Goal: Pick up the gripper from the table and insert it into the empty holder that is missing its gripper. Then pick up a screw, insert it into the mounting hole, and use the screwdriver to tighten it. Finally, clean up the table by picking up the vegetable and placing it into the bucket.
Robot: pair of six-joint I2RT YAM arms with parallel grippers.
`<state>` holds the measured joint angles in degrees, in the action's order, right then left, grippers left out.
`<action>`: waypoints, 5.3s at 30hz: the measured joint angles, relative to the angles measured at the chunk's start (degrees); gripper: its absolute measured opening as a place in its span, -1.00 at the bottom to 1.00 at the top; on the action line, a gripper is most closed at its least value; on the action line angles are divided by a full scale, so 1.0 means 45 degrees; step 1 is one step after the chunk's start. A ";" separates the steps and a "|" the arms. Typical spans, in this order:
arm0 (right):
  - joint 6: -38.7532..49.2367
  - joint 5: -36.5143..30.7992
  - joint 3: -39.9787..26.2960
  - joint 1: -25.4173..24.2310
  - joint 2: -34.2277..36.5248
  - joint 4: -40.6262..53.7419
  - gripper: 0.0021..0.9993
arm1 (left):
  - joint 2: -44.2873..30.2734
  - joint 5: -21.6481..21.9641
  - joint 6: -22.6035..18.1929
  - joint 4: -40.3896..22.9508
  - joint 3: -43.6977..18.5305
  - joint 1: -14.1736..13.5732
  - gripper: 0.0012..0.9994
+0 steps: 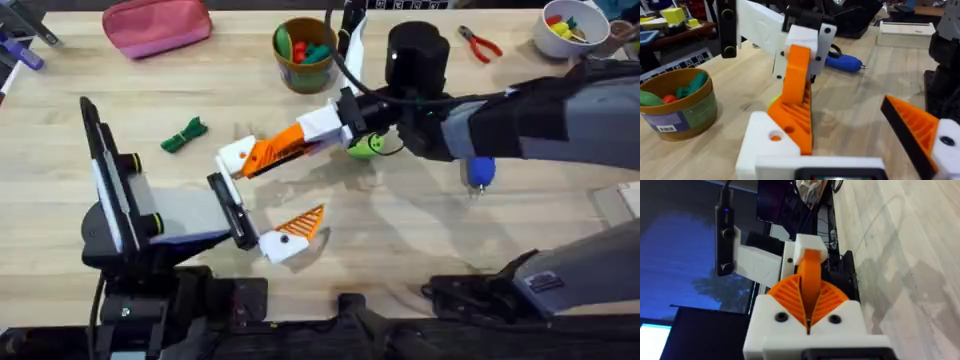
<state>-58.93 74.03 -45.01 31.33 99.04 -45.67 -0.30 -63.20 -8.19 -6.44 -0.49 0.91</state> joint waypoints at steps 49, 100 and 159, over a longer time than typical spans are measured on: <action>-0.1182 0.0596 -0.0466 0.0160 0.1332 -0.2078 -0.99 | -0.0003 -0.0379 0.0199 -0.0073 -0.0005 -0.0005 0.97; -0.1109 0.0411 -0.0466 0.0254 0.1332 -0.2092 -0.93 | -0.0003 -0.0323 0.0196 -0.0063 -0.0005 -0.0005 0.97; 1.1988 -1.2742 -0.8043 -0.1456 -0.3345 2.3247 0.92 | -0.0003 -0.0486 0.0151 -0.0087 -0.0010 -0.0019 0.97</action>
<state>-4.98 16.69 -81.21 24.77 83.99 58.94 -0.32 -65.39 -7.51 -6.83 -0.54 0.82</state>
